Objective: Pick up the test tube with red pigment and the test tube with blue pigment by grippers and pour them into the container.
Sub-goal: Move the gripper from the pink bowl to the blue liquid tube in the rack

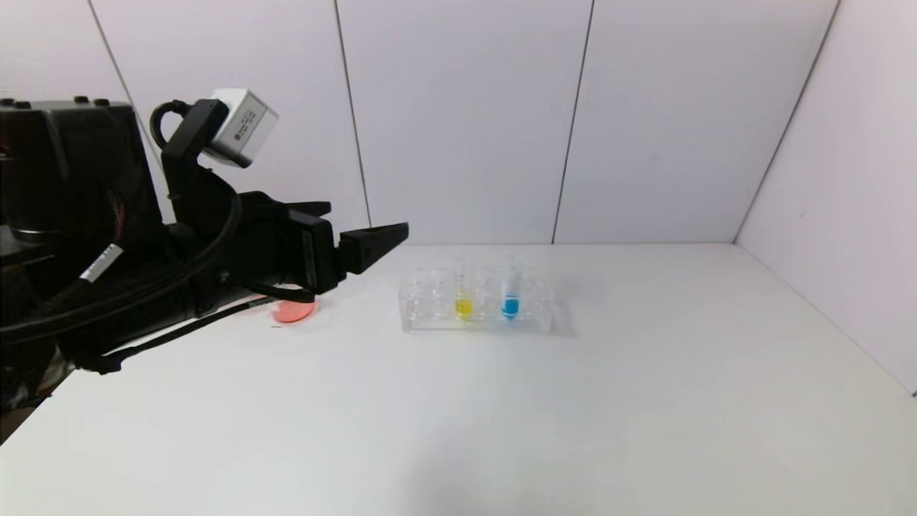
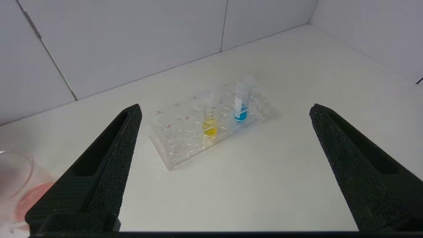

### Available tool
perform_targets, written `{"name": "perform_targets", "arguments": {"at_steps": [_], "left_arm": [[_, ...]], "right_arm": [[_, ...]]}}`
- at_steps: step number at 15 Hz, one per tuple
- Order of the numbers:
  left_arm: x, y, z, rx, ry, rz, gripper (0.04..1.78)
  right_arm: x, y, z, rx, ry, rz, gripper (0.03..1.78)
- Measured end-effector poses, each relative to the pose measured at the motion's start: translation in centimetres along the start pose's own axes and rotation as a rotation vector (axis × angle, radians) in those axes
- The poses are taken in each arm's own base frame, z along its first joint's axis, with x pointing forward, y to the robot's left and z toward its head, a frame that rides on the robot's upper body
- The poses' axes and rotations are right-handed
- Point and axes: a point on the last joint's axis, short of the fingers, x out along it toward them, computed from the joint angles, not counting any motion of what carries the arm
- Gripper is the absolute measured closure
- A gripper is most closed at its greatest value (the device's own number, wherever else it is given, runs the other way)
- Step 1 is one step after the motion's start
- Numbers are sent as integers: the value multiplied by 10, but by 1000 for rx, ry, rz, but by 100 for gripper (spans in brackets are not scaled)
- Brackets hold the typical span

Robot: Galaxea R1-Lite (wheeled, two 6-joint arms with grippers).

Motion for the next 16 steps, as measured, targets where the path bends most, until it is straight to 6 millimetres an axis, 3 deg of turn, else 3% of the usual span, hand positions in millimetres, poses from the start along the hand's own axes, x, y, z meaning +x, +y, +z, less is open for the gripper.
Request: {"name": "perform_targets", "arguments": {"at_steps": [8, 16], "left_arm": [[46, -44, -33, 17, 53, -131, 5], [121, -56, -67, 20, 97, -63, 5]], "right_arm": [[0, 0, 0, 0, 0, 0, 4], [0, 0, 0, 0, 0, 0, 4]]}}
